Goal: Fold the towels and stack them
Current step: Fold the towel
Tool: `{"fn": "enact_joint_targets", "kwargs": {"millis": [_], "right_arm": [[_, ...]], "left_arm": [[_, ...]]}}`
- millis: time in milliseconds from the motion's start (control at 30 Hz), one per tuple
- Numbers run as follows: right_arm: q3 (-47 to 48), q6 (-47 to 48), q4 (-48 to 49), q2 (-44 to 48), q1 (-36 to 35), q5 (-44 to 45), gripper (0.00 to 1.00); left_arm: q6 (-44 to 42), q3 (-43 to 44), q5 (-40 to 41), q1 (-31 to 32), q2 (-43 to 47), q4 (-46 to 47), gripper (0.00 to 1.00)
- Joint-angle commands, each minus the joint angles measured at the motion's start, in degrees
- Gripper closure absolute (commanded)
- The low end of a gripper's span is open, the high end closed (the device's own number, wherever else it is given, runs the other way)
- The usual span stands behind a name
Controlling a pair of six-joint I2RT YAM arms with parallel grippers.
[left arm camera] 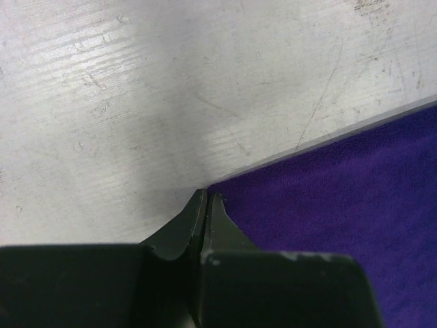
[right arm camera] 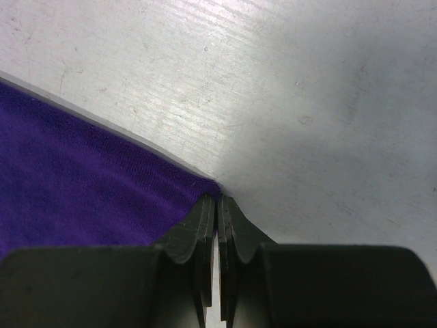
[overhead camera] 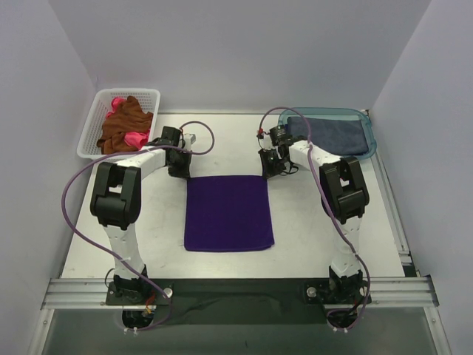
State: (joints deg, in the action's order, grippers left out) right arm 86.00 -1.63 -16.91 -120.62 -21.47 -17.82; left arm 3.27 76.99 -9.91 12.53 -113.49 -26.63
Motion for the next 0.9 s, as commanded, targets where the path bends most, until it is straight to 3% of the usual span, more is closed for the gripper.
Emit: {"fn": "enact_joint_targets", "kwargs": {"millis": [0, 567, 867], "right_arm": [[1.37, 1.1, -3.31, -0.85, -0.41, 2.18, 1.0], [-1.79, 6.81, 8.9, 9.61, 0.29, 7.62, 1.0], [-8.73, 6.29, 16.46, 15.67, 0.73, 8.07, 1.0]], "left_arm": [[-1.86, 0.35, -0.37, -0.49, -2.26, -4.39, 1.0], [-4.4, 1.41, -0.55, -0.76, 6.0, 5.44, 1.0], [-3.8, -6.84, -1.16, -0.85, 14.78, 15.54, 1.0]]}}
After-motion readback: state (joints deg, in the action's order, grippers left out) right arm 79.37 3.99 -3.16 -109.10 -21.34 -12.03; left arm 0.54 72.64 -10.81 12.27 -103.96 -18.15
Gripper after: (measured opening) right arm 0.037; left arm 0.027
